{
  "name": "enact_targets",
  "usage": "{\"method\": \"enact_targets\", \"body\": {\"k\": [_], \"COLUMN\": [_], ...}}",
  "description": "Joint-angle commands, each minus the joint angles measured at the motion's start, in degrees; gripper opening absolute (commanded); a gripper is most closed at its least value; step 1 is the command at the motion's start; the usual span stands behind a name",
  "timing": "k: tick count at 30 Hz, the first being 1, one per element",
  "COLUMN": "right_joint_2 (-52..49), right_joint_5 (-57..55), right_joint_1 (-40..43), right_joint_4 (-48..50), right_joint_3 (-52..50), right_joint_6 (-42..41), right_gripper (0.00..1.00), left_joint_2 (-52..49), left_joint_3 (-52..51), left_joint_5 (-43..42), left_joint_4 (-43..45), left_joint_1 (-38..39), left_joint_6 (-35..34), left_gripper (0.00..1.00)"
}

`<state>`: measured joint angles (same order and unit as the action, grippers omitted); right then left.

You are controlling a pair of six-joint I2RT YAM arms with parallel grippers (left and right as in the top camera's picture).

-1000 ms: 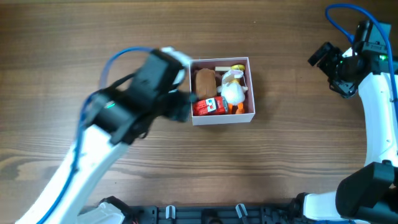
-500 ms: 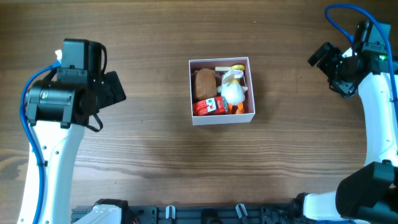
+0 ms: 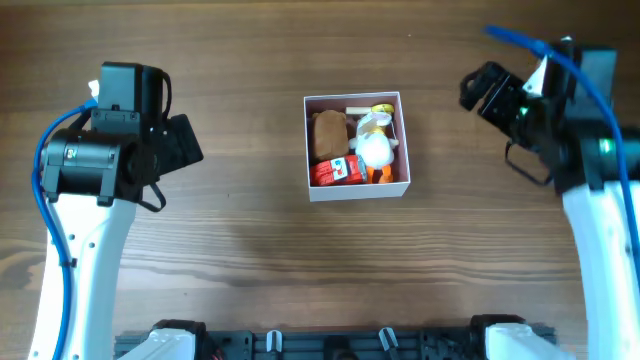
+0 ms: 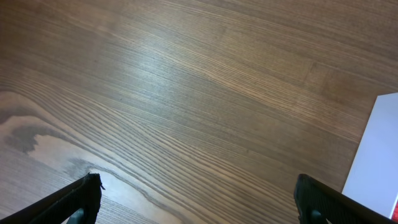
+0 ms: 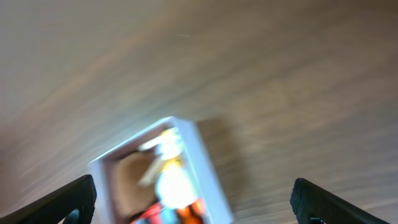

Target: Pack container

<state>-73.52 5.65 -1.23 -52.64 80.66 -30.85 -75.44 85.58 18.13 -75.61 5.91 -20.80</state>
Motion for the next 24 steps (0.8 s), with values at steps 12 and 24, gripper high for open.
{"method": "enact_targets", "body": {"k": [12,24], "right_joint_2": [34.01,62.42], "right_joint_5": [-11.82,-12.72], "right_joint_1": [-2.05,1.11], "right_joint_4": [15.61,18.93], "right_joint_3": [-28.63,-59.23], "right_joint_6": [15.98,17.35], "right_gripper": [1.0,1.0], "left_joint_2": [-0.11,-0.11], "left_joint_3": [-0.17,-0.17], "left_joint_5": [-0.31,-0.31], "left_joint_4": [0.13,0.13], "left_joint_1": [-0.31,-0.31], "left_joint_6": [-1.11,-1.11], "left_gripper": [1.0,1.0]}}
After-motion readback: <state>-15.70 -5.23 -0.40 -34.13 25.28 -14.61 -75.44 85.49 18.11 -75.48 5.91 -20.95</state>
